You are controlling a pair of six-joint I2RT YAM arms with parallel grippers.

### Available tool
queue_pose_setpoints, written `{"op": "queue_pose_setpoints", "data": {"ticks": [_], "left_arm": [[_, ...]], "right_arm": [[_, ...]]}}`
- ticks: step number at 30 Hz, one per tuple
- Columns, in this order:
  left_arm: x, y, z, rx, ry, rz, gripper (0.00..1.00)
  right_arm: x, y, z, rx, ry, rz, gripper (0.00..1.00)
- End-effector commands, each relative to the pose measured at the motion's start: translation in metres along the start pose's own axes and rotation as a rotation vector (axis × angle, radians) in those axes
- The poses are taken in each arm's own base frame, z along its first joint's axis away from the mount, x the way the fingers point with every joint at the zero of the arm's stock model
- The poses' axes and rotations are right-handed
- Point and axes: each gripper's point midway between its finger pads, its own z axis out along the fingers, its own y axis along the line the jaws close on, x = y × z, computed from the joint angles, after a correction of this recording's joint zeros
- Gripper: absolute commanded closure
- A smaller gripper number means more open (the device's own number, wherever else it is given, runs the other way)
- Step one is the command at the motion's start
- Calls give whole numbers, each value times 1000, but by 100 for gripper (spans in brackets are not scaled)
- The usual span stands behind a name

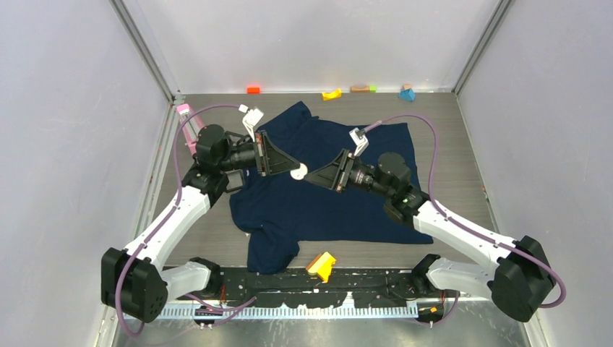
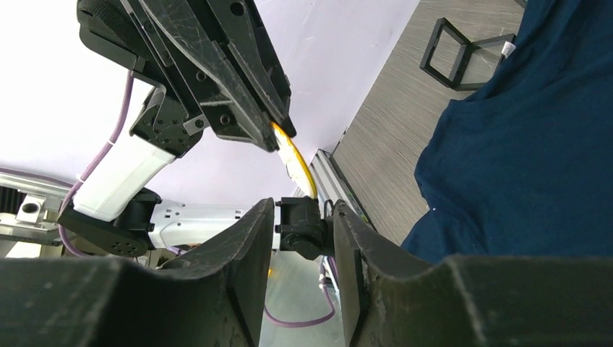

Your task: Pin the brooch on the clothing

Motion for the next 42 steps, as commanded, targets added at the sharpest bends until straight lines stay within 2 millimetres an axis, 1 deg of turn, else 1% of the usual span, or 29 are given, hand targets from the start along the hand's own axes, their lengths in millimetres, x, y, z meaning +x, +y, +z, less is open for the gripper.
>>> {"op": "queue_pose_setpoints", "data": {"ticks": [1, 4, 9, 10, 11, 12, 14, 15, 16, 17, 18, 19, 20, 21, 22, 23, 24, 25, 26, 27, 28, 29, 30, 32, 34, 37, 39, 42], "left_arm": [[-1, -16, -1, 58, 1, 47, 100], [0, -17, 1, 63, 9, 43, 100], [5, -15, 4, 73, 32, 23, 100], [6, -14, 5, 76, 39, 19, 100], [8, -14, 6, 79, 46, 13, 100], [9, -14, 6, 84, 52, 11, 100], [11, -12, 7, 81, 66, 6, 100], [13, -10, 7, 71, 75, 5, 94], [12, -8, 7, 55, 82, 18, 81], [13, -3, 6, 22, 96, 27, 69], [15, 2, 4, -22, 113, 37, 53], [18, 6, 1, -57, 132, 43, 40], [21, 8, -2, -83, 148, 52, 32], [21, 7, -4, -90, 150, 74, 25], [22, 6, -5, -89, 151, 87, 21], [24, 6, -5, -86, 153, 92, 18], [26, 4, -4, -77, 160, 96, 17], [31, 3, -3, -65, 178, 101, 16], [37, 0, -1, -49, 207, 112, 16], [45, -3, 2, -37, 244, 118, 17], [53, -6, 4, -26, 282, 129, 18], [60, -9, 5, -13, 318, 130, 19], [66, -14, 7, 9, 344, 126, 22], [73, -26, 11, 73, 374, 104, 33], [74, -35, 12, 124, 383, 84, 39], [77, -39, 13, 152, 392, 71, 44], [81, -41, 14, 165, 406, 61, 47], [91, -42, 15, 169, 452, 42, 47]], "right_arm": [[-17, 33, 10, -106, -41, -94, 61], [-17, 32, 14, -104, -36, -99, 65], [-18, 30, 18, -101, -33, -103, 82], [-18, 29, 19, -100, -32, -103, 88], [-18, 29, 19, -99, -33, -102, 92], [-18, 28, 19, -98, -34, -103, 97], [-17, 28, 18, -94, -29, -110, 99], [-17, 29, 16, -95, -29, -124, 99], [-14, 25, 15, -77, -18, -122, 99], [-14, 27, 11, -72, -18, -145, 99], [-9, 15, 8, -11, 4, -136, 99], [-11, 16, 4, 6, 0, -176, 99], [-4, -1, -2, 94, 35, -165, 99], [-7, -1, -7, 115, 38, -217, 99], [1, -14, -14, 189, 90, -238, 99], [4, -18, -19, 216, 115, -249, 99], [11, -22, -26, 255, 172, -259, 99], [16, -26, -29, 270, 206, -257, 99], [26, -24, -34, 270, 272, -250, 99], [32, -25, -35, 273, 315, -235, 99], [42, -21, -38, 255, 386, -211, 99], [47, -20, -39, 244, 419, -197, 99], [57, -16, -42, 223, 482, -173, 99], [67, -13, -48, 202, 544, -156, 99], [73, -9, -53, 180, 575, -155, 99], [77, 0, -58, 137, 595, -154, 99], [77, 6, -60, 115, 593, -162, 99], [75, 12, -62, 95, 586, -178, 99]]}}
